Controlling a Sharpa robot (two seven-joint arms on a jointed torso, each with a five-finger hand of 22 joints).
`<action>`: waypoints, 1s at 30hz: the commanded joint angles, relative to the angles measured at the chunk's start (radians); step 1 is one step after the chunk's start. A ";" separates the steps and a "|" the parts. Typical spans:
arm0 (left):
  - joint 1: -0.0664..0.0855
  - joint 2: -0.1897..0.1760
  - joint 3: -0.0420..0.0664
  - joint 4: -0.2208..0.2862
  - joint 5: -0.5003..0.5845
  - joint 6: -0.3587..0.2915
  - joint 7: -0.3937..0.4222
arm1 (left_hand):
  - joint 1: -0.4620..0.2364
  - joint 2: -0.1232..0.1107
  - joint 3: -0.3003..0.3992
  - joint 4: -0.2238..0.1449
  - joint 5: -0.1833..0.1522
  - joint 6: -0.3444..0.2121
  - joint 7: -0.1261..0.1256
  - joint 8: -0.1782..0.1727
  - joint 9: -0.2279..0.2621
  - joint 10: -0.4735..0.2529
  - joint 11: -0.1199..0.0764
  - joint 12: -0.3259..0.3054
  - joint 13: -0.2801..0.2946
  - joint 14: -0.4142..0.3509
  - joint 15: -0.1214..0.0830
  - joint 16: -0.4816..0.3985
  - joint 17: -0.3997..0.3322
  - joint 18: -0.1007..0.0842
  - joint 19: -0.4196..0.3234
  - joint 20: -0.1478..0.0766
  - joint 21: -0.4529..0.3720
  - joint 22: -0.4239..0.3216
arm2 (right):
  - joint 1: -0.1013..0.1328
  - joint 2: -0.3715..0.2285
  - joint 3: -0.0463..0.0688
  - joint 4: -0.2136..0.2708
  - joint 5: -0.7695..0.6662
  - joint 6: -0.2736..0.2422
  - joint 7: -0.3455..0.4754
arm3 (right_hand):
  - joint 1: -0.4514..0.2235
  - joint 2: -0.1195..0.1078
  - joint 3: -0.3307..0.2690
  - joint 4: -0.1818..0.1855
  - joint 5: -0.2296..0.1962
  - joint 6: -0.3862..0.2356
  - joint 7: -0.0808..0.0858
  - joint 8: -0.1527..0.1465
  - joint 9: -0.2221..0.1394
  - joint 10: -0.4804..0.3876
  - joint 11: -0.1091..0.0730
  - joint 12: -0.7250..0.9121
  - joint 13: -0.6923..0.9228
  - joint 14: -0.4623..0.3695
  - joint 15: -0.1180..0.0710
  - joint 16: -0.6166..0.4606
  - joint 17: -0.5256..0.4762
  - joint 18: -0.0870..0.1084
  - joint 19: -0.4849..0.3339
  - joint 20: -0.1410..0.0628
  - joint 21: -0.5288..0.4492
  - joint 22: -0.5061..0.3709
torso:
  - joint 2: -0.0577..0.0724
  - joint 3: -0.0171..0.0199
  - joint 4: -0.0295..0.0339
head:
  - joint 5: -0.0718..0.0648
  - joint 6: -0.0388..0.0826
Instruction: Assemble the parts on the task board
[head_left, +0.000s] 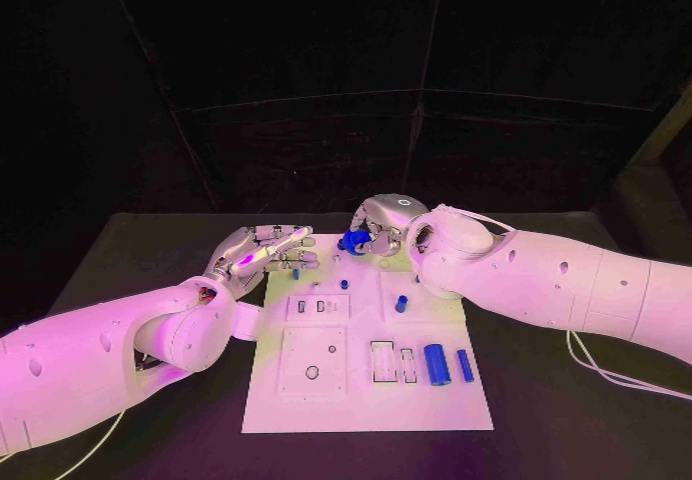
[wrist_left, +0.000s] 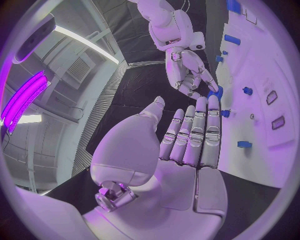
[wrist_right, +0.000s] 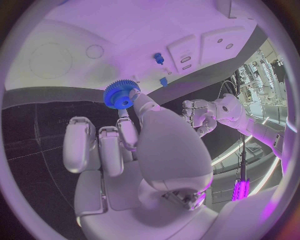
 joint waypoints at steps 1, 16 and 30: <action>0.004 -0.001 0.001 -0.001 -0.004 0.003 0.013 | 0.008 0.003 0.001 -0.008 0.002 -0.002 0.021 -0.005 0.000 0.004 -0.001 -0.006 0.000 0.001 0.000 -0.005 0.002 0.012 0.004 -0.001 -0.004 -0.002 | -0.001 0.023 0.001 -0.018 -0.036 -0.014 0.010 | -0.006 -0.002 0.006 0.000 -0.003 0.025 -0.015 -0.002 0.003 0.006 0.002 -0.002 0.001 0.079 -0.005 0.005 0.121 -0.006 0.009 0.000 0.004 0.002 | 0.001 0.0008 0.0000 | 0.008 -0.003; 0.010 -0.004 0.001 -0.005 0.011 0.002 0.013 | 0.009 0.003 0.001 -0.009 0.002 -0.002 0.021 -0.005 0.000 0.004 -0.001 -0.006 0.000 0.000 0.000 -0.006 0.002 0.012 0.004 0.000 -0.005 -0.002 | -0.026 0.114 0.000 -0.094 -0.044 0.015 0.002 | -0.010 -0.005 0.017 -0.002 -0.007 0.018 -0.013 -0.011 0.001 0.002 0.004 -0.006 -0.002 0.079 -0.004 0.005 0.121 -0.006 0.011 0.002 0.005 0.005 | 0.001 0.0018 -0.0029 | 0.021 -0.012; 0.013 -0.001 0.001 -0.008 0.012 0.003 0.010 | 0.009 0.004 0.001 -0.010 0.002 -0.002 0.021 -0.005 0.000 0.004 -0.001 -0.006 0.000 0.000 0.000 -0.006 0.002 0.012 0.003 0.000 -0.005 -0.002 | -0.031 0.133 -0.001 -0.117 -0.046 0.063 -0.003 | -0.031 -0.023 0.024 -0.001 -0.017 0.011 -0.008 -0.023 0.001 -0.006 0.009 -0.014 -0.008 0.079 0.001 0.004 0.119 -0.007 0.013 0.005 0.007 0.008 | 0.001 0.0030 -0.0052 | 0.025 -0.018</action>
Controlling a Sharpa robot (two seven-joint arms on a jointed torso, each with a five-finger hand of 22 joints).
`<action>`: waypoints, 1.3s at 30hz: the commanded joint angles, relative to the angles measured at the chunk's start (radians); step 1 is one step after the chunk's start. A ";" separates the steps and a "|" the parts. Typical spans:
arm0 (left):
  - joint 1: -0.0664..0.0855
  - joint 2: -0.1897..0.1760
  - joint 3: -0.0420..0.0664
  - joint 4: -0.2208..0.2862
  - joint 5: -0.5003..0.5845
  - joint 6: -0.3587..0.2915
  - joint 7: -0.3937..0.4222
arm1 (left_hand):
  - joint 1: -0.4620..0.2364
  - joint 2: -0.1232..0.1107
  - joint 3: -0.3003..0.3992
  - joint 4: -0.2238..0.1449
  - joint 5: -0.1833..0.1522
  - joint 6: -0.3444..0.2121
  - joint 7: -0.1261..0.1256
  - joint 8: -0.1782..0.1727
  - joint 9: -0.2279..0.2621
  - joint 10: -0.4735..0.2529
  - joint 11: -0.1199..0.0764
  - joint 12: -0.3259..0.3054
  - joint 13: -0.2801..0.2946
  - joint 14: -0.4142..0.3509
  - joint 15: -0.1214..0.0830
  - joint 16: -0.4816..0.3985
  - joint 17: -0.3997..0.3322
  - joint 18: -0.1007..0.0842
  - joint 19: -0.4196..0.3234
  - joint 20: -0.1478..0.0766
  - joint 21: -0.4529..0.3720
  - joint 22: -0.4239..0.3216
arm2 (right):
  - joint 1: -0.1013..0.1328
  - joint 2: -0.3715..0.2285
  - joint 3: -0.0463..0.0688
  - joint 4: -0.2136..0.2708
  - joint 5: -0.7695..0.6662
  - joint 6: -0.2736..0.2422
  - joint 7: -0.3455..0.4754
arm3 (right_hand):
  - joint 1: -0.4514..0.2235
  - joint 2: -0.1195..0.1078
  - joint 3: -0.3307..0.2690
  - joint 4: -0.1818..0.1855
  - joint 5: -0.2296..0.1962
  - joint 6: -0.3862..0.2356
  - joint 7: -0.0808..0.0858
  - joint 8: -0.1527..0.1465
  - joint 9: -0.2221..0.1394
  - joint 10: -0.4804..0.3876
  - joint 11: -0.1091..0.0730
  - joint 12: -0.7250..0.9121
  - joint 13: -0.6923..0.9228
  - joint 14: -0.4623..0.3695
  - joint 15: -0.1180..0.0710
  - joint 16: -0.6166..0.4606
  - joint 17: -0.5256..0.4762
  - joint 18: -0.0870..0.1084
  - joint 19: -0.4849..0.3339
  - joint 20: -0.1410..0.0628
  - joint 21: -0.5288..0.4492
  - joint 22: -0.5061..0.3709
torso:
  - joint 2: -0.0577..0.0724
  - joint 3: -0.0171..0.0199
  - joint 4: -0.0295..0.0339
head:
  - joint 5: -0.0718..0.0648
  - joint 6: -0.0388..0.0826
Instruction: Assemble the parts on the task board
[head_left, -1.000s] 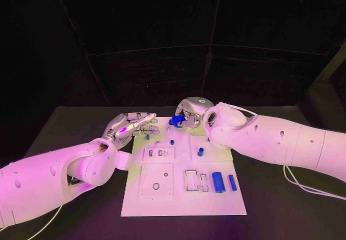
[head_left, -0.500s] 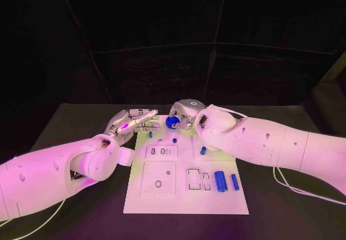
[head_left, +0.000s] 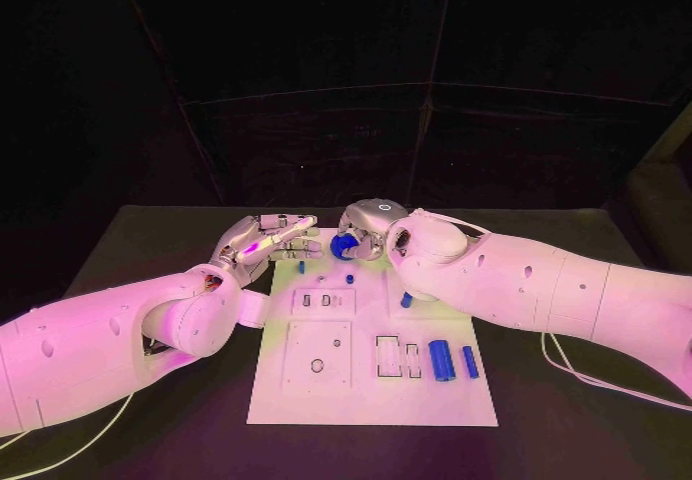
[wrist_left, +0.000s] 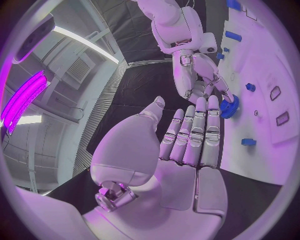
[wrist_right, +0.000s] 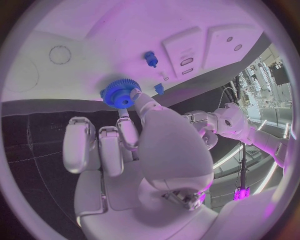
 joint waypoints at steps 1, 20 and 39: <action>0.003 0.002 0.001 0.000 0.005 0.005 0.009 | 0.009 0.004 0.001 -0.005 0.002 -0.002 0.021 -0.005 0.000 0.004 -0.001 -0.006 0.000 0.000 0.000 -0.006 0.002 0.012 0.003 0.000 -0.005 -0.001 | -0.001 0.004 0.000 -0.004 -0.011 0.035 -0.001 | -0.015 -0.005 0.003 0.003 -0.002 -0.001 0.001 -0.009 0.001 -0.003 0.006 -0.007 -0.003 0.079 0.001 0.005 0.120 -0.007 0.009 0.002 0.007 0.002 | 0.000 0.0002 -0.0010 | 0.001 -0.003; 0.006 0.004 0.001 -0.008 0.005 0.012 0.000 | 0.009 0.004 0.001 -0.006 0.002 -0.002 0.021 -0.005 -0.001 0.003 -0.001 -0.006 -0.001 -0.001 0.000 -0.007 0.002 0.012 0.003 0.000 -0.006 -0.002 | -0.006 0.020 0.000 -0.020 -0.022 0.024 -0.002 | -0.047 -0.018 0.008 0.012 -0.068 -0.042 0.013 -0.039 0.000 -0.017 0.017 -0.020 -0.016 0.079 0.011 0.006 0.123 -0.008 0.010 0.011 0.008 0.006 | 0.000 -0.0006 -0.0007 | 0.002 -0.009; 0.007 0.004 0.001 -0.012 -0.003 0.022 -0.007 | 0.009 0.005 0.001 -0.006 0.002 -0.002 0.021 -0.006 -0.001 0.003 -0.001 -0.006 -0.001 -0.002 0.000 -0.008 0.002 0.012 0.003 0.000 -0.006 -0.002 | -0.006 0.016 0.000 -0.014 -0.022 -0.010 -0.019 | -0.090 -0.036 -0.027 0.038 -0.091 -0.058 0.014 -0.049 0.002 -0.023 0.020 -0.024 -0.020 0.079 0.014 0.007 0.124 -0.008 0.009 0.015 0.008 0.006 | 0.000 0.0007 -0.0001 | 0.002 -0.012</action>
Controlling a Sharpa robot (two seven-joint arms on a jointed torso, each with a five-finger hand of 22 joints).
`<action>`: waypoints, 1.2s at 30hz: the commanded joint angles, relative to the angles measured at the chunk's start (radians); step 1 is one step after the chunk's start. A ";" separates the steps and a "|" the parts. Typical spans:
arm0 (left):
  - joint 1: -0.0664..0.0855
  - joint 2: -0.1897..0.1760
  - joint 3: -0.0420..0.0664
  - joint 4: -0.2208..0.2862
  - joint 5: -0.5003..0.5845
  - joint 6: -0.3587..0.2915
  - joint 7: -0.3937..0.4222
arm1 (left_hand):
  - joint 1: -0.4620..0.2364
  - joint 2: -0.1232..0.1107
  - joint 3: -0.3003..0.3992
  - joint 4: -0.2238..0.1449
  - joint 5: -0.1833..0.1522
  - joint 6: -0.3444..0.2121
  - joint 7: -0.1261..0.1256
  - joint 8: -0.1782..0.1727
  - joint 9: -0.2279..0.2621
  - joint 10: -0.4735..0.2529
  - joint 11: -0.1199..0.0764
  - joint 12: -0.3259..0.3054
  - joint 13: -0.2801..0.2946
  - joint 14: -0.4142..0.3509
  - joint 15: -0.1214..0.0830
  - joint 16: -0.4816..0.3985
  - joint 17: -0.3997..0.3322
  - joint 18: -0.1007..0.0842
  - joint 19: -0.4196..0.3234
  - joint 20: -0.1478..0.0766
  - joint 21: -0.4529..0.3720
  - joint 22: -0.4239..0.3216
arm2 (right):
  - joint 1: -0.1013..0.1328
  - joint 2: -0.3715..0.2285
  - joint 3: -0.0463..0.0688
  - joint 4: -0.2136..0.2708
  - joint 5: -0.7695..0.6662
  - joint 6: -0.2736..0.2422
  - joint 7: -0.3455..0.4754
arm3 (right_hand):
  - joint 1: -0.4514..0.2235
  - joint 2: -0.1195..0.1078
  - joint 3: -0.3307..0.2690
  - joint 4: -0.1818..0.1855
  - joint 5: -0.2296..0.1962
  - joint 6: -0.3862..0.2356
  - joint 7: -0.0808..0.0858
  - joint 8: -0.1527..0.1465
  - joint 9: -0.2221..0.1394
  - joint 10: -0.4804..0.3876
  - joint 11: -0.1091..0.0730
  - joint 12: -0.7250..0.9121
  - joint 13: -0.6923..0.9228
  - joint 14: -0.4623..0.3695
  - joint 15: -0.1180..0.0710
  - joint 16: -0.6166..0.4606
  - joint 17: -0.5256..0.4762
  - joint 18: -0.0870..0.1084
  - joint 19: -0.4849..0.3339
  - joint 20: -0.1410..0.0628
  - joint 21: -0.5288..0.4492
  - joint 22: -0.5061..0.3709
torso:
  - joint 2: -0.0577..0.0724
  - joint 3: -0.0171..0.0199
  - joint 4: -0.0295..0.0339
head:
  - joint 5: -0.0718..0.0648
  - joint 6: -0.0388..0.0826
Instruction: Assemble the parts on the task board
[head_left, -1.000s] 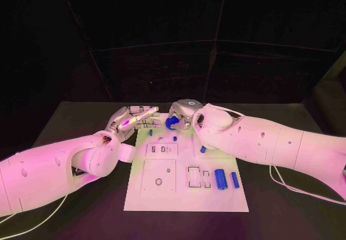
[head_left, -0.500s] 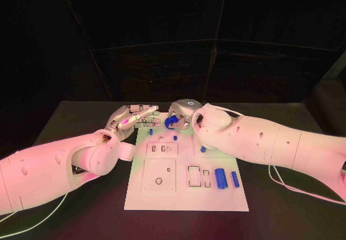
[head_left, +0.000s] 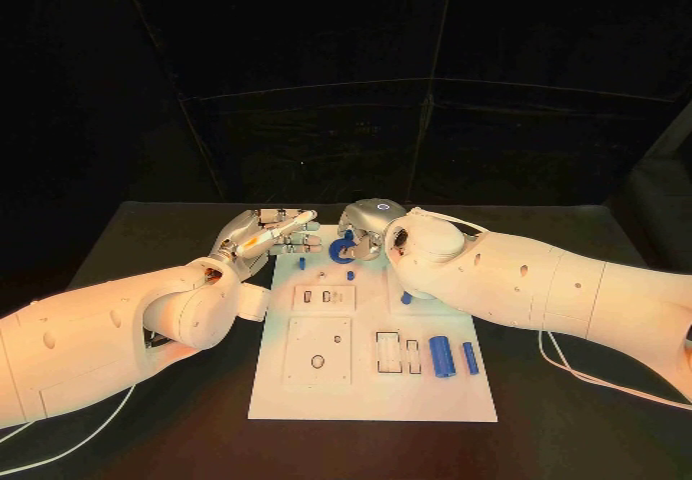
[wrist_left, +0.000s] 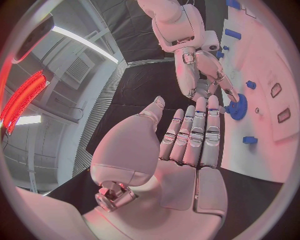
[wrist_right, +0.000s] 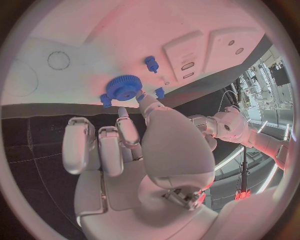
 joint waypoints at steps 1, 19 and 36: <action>0.002 0.002 0.001 0.000 -0.008 0.018 0.001 | 0.009 0.005 0.001 -0.006 0.002 -0.002 0.021 -0.006 -0.001 0.003 -0.001 -0.006 -0.001 -0.002 0.000 -0.004 0.001 0.012 0.003 0.000 -0.006 -0.002 | 0.002 0.001 0.000 0.001 -0.007 -0.025 -0.011 | -0.010 -0.004 -0.008 0.002 -0.009 -0.011 0.002 -0.006 0.000 -0.009 0.005 -0.007 -0.003 0.079 0.007 0.003 0.125 -0.008 0.002 0.008 0.004 0.001 | 0.000 -0.0002 0.0005 | -0.001 0.000; 0.002 -0.010 0.001 0.005 -0.015 0.024 0.001 | 0.009 0.005 0.001 -0.008 0.002 -0.003 0.021 -0.006 -0.001 0.002 -0.001 -0.007 -0.001 -0.002 0.000 -0.004 0.001 0.012 0.002 0.000 -0.007 -0.002 | 0.003 -0.270 0.000 0.199 0.295 -0.155 0.156 | 0.042 0.008 -0.027 0.000 -0.001 -0.015 0.005 -0.014 0.005 -0.006 0.007 -0.003 0.006 0.081 0.010 0.010 0.139 -0.009 0.003 0.012 0.007 0.006 | -0.008 -0.0002 -0.0170 | 0.002 0.011; 0.001 0.013 0.000 -0.008 -0.016 0.036 0.004 | 0.009 0.006 0.001 -0.009 0.002 -0.004 0.021 -0.007 -0.001 0.001 0.000 -0.007 -0.001 -0.003 0.001 -0.005 0.002 0.012 0.002 0.000 -0.007 -0.002 | 0.002 -0.471 -0.002 0.179 0.521 -0.135 0.336 | 0.072 0.005 -0.025 -0.027 0.066 -0.032 0.007 -0.022 0.001 -0.008 0.008 -0.007 0.005 0.083 0.010 0.015 0.152 -0.010 0.005 0.012 0.010 0.013 | -0.013 0.0096 -0.0390 | -0.020 0.014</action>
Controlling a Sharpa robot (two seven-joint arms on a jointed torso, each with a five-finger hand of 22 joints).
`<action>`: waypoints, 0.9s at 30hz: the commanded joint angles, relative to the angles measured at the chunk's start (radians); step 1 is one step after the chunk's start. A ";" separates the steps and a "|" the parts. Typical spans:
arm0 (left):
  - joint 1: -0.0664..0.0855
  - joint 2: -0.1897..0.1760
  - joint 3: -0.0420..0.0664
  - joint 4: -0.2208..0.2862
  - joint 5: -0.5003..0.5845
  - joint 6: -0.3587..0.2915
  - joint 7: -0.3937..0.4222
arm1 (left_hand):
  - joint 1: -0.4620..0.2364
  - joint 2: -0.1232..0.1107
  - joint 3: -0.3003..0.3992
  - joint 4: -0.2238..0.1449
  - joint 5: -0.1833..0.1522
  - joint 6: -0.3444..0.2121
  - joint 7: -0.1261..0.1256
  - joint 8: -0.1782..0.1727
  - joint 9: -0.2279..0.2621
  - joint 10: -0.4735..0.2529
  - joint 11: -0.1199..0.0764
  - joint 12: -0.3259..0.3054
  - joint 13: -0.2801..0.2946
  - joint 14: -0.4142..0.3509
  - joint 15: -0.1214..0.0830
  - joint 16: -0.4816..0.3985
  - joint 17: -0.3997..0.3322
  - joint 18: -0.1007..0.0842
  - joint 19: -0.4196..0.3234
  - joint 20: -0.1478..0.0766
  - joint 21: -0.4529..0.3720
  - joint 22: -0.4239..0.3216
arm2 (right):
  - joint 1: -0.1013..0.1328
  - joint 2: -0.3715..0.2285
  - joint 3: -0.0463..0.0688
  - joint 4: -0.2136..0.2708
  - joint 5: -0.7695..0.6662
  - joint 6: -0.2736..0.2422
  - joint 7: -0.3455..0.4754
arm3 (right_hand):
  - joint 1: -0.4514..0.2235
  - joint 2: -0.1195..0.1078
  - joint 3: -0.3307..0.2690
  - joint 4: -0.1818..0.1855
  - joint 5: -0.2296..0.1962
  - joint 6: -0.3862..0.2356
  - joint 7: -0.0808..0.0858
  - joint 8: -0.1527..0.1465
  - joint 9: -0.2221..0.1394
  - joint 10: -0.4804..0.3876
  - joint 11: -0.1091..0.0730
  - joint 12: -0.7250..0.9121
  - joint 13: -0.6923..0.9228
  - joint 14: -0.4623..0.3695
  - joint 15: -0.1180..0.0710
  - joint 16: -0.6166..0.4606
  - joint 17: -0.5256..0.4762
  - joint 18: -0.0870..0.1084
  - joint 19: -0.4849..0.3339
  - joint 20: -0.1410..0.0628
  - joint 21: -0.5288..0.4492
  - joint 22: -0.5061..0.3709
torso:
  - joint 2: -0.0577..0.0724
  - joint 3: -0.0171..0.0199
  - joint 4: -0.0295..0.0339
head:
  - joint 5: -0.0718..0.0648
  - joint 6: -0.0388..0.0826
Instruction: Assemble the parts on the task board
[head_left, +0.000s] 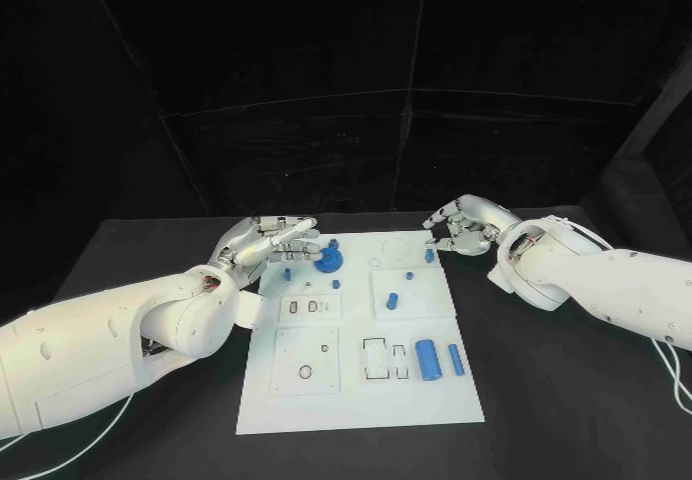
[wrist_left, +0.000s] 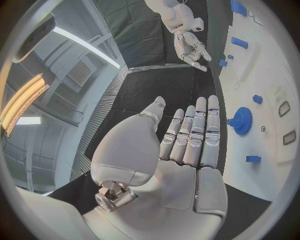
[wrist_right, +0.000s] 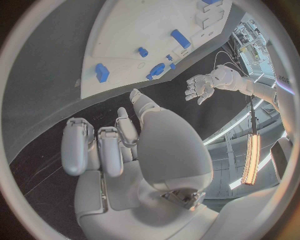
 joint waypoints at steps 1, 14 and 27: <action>0.001 0.004 0.001 -0.003 -0.006 0.019 0.009 | 0.005 0.002 -0.002 -0.006 0.002 -0.004 0.021 -0.007 -0.001 0.001 0.000 -0.003 -0.001 -0.003 0.001 -0.005 0.001 0.012 0.002 0.000 -0.004 -0.002 | 0.000 -0.006 0.000 -0.025 0.040 0.002 0.078 | 0.007 -0.005 -0.002 -0.007 0.007 -0.009 -0.001 -0.005 -0.001 0.001 0.000 -0.003 -0.002 0.084 0.004 0.004 0.153 -0.010 0.006 0.005 0.006 0.002 | 0.001 0.0007 -0.0004 | -0.006 -0.005; -0.001 0.009 0.000 -0.012 -0.006 0.025 0.008 | 0.006 0.002 -0.002 -0.006 0.002 -0.004 0.022 -0.007 -0.001 0.001 0.000 -0.004 -0.001 -0.003 0.001 -0.005 0.001 0.012 0.002 0.000 -0.004 -0.002 | -0.046 0.015 0.000 -0.107 -0.005 0.018 0.106 | 0.008 -0.005 -0.002 -0.008 0.012 -0.011 -0.001 -0.006 -0.002 -0.001 0.000 -0.005 -0.004 0.084 0.004 0.005 0.154 -0.010 0.006 0.005 0.006 0.002 | 0.000 -0.0033 0.0035 | -0.015 -0.007; -0.002 0.008 0.000 -0.015 -0.006 0.026 0.009 | 0.005 0.004 -0.002 -0.007 0.002 -0.004 0.021 -0.007 -0.001 0.001 0.000 -0.004 -0.001 -0.003 0.001 -0.005 0.002 0.012 0.002 0.000 -0.004 -0.002 | -0.062 0.027 0.000 -0.136 -0.007 0.044 0.118 | 0.008 -0.006 -0.003 -0.008 0.013 -0.011 0.000 -0.005 -0.001 -0.002 0.000 -0.006 -0.005 0.084 0.004 0.005 0.155 -0.010 0.006 0.005 0.006 0.003 | 0.000 -0.0040 -0.0002 | -0.021 -0.007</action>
